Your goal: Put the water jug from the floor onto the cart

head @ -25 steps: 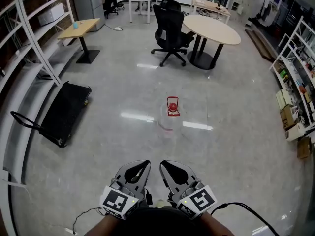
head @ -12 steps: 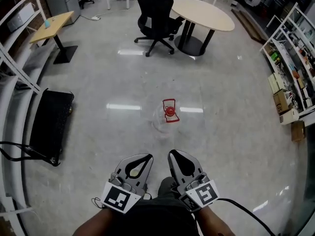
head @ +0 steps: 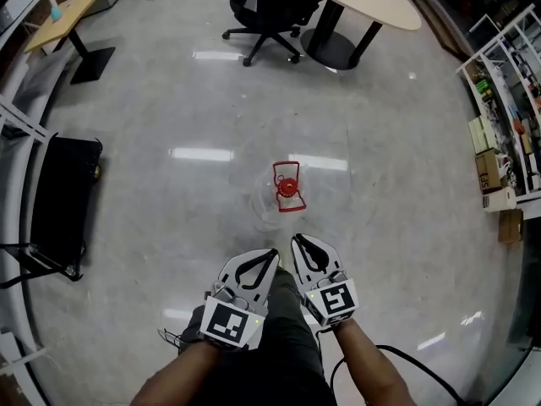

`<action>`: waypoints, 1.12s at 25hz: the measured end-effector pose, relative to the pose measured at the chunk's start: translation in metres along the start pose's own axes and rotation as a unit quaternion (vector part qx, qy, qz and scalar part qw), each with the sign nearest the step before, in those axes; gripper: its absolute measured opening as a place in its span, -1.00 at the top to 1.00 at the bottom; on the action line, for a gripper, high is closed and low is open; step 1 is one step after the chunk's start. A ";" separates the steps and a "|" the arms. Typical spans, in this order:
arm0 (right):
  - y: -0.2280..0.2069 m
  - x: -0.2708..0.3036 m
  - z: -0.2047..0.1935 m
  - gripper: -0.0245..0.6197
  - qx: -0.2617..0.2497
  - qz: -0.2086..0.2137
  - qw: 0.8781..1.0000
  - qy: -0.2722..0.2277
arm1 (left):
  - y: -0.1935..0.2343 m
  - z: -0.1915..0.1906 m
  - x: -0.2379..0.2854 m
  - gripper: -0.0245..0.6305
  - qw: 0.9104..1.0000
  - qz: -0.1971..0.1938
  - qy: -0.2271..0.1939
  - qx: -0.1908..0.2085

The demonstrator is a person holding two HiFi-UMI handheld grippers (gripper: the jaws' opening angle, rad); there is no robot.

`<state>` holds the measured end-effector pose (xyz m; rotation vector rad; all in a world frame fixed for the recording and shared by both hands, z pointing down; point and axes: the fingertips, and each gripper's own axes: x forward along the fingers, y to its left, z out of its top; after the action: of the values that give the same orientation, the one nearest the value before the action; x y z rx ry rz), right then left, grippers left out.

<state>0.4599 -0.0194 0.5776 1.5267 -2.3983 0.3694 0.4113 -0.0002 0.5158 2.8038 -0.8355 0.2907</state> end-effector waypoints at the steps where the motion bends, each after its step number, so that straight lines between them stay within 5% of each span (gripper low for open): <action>1: -0.017 0.020 -0.025 0.91 -0.030 0.006 0.999 0.024 | 0.005 -0.013 0.015 0.93 1.000 0.002 0.004 -0.005; 7: -0.095 0.126 -0.168 0.70 -0.192 0.065 0.965 0.168 | 0.028 -0.070 0.072 0.93 0.998 0.011 0.044 -0.037; 13: -0.109 0.182 -0.265 0.49 -0.330 0.169 0.897 0.242 | 0.058 -0.110 0.119 0.93 0.996 0.027 0.049 -0.068; 23: -0.136 0.209 -0.359 0.51 -0.473 0.233 0.779 0.339 | 0.095 -0.143 0.127 0.93 0.994 0.046 0.063 -0.075; 24: -0.135 0.209 -0.360 0.81 -0.470 0.239 0.776 0.346 | 0.097 -0.143 0.124 0.93 0.994 0.048 0.063 -0.074; 28: -0.130 0.208 -0.344 0.81 -0.420 0.247 0.789 0.374 | 0.101 -0.134 0.109 0.93 0.994 0.055 0.065 -0.074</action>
<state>0.5254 -0.1248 0.9818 0.2465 -1.8183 -0.0373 0.4272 -0.1066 0.6850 2.5763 -0.9410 0.4050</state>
